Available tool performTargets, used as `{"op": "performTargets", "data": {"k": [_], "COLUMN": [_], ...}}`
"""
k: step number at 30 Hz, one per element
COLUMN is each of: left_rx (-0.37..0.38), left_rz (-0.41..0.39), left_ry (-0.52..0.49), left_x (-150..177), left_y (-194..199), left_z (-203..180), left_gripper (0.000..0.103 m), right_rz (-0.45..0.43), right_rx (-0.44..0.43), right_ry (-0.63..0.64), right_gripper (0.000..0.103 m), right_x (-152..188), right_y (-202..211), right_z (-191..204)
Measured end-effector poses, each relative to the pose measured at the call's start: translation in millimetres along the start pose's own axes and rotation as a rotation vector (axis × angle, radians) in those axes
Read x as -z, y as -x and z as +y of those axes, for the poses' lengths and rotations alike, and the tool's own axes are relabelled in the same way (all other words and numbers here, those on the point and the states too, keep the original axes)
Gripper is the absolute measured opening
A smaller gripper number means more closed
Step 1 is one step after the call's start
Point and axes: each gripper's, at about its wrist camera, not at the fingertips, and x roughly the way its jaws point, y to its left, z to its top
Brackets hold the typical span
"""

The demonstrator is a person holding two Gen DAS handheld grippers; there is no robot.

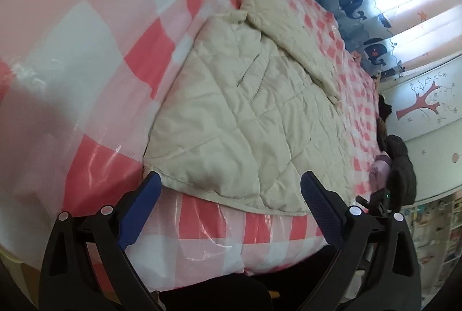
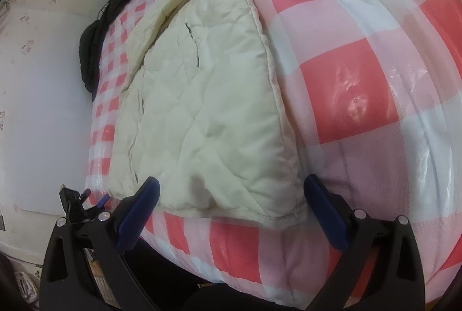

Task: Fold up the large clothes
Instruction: 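Grasp the long side edge of the cream jacket with both grippers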

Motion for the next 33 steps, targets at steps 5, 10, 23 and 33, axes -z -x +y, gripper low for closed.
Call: {"op": "performTargets", "data": {"k": [5, 10, 23, 33], "left_rx": [0.025, -0.036, 0.119, 0.070], "left_rz": [-0.024, -0.057, -0.010, 0.085], "left_ry": [0.029, 0.062, 0.100, 0.050], "left_x": [-1.4, -7.7, -8.2, 9.5], "left_y": [9.7, 19.7, 2.9, -16.0], "left_z": [0.5, 13.9, 12.2, 2.6], "left_gripper": [0.093, 0.093, 0.095, 0.095], "right_rz": [0.016, 0.035, -0.013, -0.018], "right_rx": [-0.120, -0.077, -0.191, -0.174], "right_ry": [0.015, 0.058, 0.044, 0.007], "right_gripper": [0.096, 0.096, 0.096, 0.097], "right_x": [-1.9, -2.0, -7.0, -9.3], "right_y": [3.6, -2.3, 1.1, -10.1], "right_z": [15.1, 24.8, 17.5, 9.4]}}
